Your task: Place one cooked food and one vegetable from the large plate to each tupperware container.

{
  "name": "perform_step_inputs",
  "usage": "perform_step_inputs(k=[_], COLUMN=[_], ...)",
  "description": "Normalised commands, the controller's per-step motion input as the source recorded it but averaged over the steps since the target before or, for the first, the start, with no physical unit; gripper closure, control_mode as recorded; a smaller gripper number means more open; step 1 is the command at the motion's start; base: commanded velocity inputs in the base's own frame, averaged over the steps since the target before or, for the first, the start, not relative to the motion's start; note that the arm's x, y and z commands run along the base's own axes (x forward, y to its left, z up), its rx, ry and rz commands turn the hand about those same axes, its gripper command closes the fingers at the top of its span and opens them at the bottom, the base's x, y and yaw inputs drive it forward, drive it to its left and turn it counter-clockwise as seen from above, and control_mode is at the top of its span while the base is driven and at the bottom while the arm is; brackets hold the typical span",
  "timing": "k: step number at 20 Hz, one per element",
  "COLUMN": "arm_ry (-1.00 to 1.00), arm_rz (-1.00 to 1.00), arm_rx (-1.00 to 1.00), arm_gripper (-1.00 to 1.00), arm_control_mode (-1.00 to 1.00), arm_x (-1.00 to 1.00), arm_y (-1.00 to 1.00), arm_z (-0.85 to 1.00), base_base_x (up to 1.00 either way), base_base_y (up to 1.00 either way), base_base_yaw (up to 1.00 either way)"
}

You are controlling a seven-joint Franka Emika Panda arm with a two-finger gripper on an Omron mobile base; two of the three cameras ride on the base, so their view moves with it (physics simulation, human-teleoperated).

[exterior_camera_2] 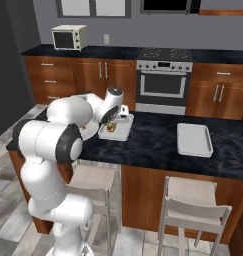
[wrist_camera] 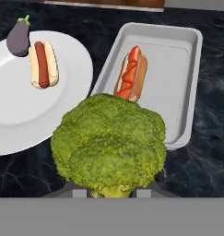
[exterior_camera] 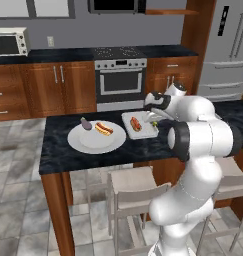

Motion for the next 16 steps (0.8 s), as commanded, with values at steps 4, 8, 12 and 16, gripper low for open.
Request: perform_step_inputs(k=[4, 8, 12, 16], arm_ry=[0.04, 0.03, 0.02, 0.0], arm_rz=[0.0, 0.0, 0.0, 0.0], arm_rx=[0.0, -0.01, -0.02, -0.03], arm_gripper=[1.0, 1.0, 1.0, 1.0], arm_control_mode=[-1.0, -1.0, -1.0, -1.0], arm_x=[0.8, 0.63, 0.35, 0.21], arm_y=[-0.08, -0.04, 0.0, 0.0], arm_z=[-0.34, -0.46, -0.52, -0.43], base_base_x=[0.0, 0.0, 0.0, 0.0], base_base_y=[0.0, 0.0, 0.0, 0.0], base_base_yaw=[0.0, 0.0, 0.0, 0.0])
